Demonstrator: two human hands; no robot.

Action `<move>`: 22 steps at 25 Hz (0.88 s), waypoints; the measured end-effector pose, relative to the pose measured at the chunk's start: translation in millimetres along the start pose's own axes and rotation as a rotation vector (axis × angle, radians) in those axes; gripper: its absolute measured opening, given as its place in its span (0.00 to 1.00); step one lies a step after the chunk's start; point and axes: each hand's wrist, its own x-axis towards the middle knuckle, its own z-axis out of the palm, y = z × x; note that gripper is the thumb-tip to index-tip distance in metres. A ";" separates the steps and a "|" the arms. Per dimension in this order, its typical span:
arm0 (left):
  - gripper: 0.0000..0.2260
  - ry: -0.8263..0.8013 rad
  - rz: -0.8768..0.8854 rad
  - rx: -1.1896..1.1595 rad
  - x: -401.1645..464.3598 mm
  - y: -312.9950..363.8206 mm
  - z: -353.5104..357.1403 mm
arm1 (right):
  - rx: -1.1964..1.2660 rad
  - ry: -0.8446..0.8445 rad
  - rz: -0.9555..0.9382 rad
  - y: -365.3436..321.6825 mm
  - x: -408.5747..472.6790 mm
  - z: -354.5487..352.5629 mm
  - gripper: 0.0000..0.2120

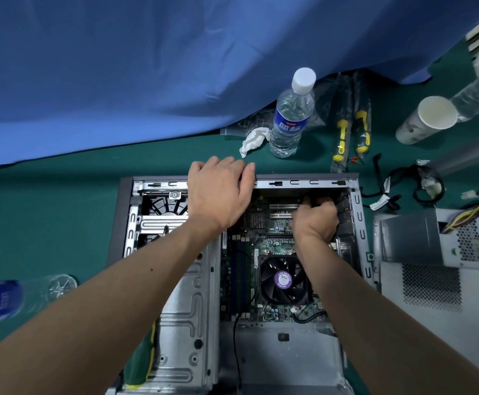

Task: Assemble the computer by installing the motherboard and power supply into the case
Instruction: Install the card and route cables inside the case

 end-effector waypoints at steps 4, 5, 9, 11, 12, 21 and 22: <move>0.19 0.000 -0.005 0.002 -1.5 -1.3 -0.2 | 0.011 -0.019 0.005 1.5 1.4 -0.1 0.10; 0.19 -0.004 -0.005 0.001 -1.2 -1.2 -0.2 | 0.002 -0.011 0.000 2.5 2.7 -1.0 0.10; 0.19 -0.016 -0.007 0.007 -1.1 0.4 -2.2 | -0.037 0.007 -0.008 1.1 5.3 -3.2 0.10; 0.20 -0.014 -0.012 0.013 0.0 -1.4 -2.5 | -0.038 -0.017 0.017 -3.3 5.9 -1.5 0.09; 0.20 -0.014 -0.010 0.009 0.4 -1.7 -2.3 | -0.040 -0.023 0.030 -4.7 6.3 -1.3 0.09; 0.18 -0.003 -0.001 -0.002 1.1 -1.1 -2.5 | -0.018 -0.060 0.049 -4.8 8.5 3.8 0.08; 0.18 -0.003 -0.001 0.000 0.5 -1.8 -2.6 | -0.027 -0.066 0.049 -4.7 8.7 4.4 0.09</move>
